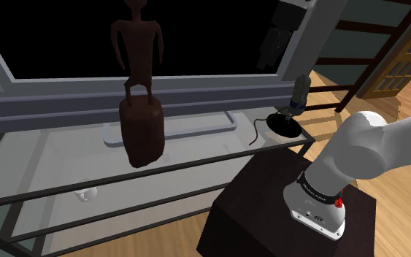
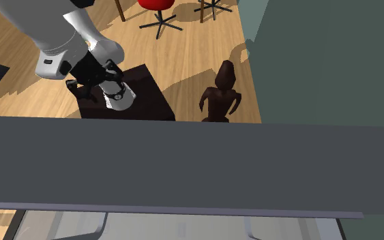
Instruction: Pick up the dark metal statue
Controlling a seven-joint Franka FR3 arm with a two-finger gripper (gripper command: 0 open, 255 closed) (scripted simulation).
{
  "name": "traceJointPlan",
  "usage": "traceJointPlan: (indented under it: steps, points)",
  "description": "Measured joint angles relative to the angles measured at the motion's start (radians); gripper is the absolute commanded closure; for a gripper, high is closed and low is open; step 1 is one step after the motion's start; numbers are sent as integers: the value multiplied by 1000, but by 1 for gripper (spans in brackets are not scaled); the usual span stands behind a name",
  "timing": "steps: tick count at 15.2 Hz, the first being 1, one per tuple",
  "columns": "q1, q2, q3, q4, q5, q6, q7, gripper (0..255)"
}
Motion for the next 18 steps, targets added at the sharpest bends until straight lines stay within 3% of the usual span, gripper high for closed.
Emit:
traceJointPlan:
  steps: [4,10,18]
  points:
    - [29,60,9,42,21,28,-22,0]
    - [99,252,23,205,71,81,-100,0]
    - [182,479,60,468,134,84,-186,0]
